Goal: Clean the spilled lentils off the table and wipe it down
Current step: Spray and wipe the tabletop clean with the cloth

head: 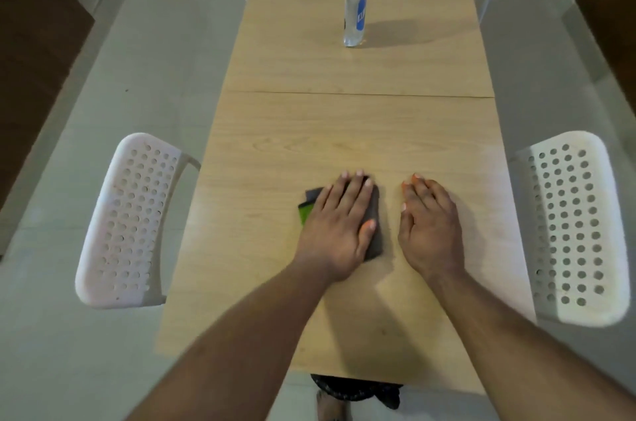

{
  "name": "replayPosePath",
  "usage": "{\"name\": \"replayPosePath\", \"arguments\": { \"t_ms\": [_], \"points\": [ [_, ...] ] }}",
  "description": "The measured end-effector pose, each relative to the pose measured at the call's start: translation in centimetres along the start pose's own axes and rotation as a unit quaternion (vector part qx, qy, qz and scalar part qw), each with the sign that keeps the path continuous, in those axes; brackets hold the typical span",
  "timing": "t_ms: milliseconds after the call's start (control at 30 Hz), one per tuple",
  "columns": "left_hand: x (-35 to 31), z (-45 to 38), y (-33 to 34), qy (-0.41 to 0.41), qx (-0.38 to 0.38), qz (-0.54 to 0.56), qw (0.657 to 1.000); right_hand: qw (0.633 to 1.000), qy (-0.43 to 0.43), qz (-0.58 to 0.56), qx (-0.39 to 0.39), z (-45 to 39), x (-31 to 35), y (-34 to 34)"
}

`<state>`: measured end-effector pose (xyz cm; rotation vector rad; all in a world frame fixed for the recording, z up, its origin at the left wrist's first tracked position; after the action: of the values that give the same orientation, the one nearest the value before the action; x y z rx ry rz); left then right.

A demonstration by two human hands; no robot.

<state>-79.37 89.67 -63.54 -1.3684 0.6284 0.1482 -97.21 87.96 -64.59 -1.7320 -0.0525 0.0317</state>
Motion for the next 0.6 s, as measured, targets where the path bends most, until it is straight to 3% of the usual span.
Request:
{"name": "replayPosePath", "arguments": {
  "t_ms": [100, 233, 400, 533, 600],
  "points": [
    [4.9, 2.1, -2.6, -0.01, 0.003, -0.003, 1.0, 1.0, 0.001, 0.011, 0.019, 0.2, 0.8, -0.2],
    [9.5, -5.0, -5.7, -0.096, -0.048, -0.02, 0.994, 1.0, 0.001, 0.014, 0.012, 0.0, 0.8, 0.1],
    [3.5, -11.2, -2.7, -0.083, -0.045, -0.014, 0.995, 0.999, 0.002, -0.029, -0.031, -0.2, 0.2, 0.3],
    [-2.5, -5.6, 1.3, -0.011, -0.023, 0.008, 1.0, 0.984, 0.067, -0.123, -0.108, -0.3, -1.5, 0.0],
    [-3.5, -0.4, 2.2, 0.014, -0.013, 0.001, 1.0, 0.979, 0.077, -0.153, -0.11, 0.0, -1.7, -0.1]
  ]
}}
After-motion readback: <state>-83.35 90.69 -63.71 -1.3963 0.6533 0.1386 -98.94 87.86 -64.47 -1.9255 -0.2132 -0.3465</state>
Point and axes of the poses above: each hand's wrist, its own z-axis away from the middle knuckle, its own y-axis out of the palm, x = y × z, the point moved 6 cm from there along -z, towards the middle knuckle, and after that the axes turned 15 degrees about z, right-handed, at the moved point
